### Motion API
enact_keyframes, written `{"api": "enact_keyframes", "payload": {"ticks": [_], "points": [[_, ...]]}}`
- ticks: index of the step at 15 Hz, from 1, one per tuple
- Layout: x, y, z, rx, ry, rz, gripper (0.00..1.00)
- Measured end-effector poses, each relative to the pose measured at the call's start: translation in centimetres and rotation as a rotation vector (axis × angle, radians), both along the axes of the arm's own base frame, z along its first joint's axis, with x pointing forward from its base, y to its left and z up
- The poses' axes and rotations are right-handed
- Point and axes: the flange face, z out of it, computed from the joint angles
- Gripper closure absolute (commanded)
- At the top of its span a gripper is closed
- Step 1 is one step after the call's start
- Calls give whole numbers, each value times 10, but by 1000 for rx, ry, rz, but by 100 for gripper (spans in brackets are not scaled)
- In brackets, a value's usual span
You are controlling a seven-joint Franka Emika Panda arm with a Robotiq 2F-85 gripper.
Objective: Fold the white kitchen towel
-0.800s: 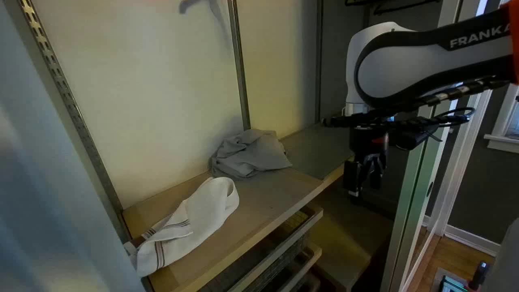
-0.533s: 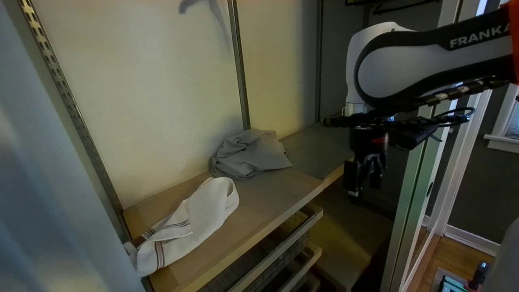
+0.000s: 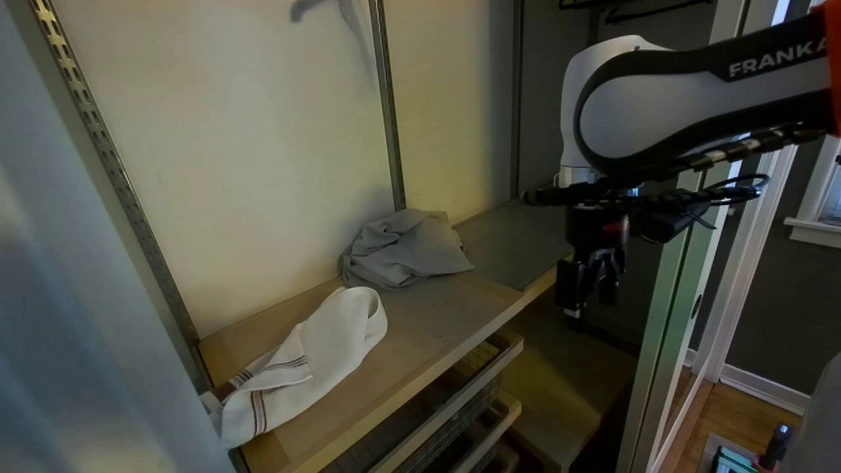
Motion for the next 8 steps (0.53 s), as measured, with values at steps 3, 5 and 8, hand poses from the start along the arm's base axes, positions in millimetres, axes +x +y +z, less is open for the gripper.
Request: {"api": "enact_keyframes", "payload": {"ticks": [3, 5, 8], "points": [[19, 5, 5, 14, -86, 22, 0], [44, 8, 9, 49, -166, 45, 0], [88, 11, 10, 115, -255, 73, 0]]}}
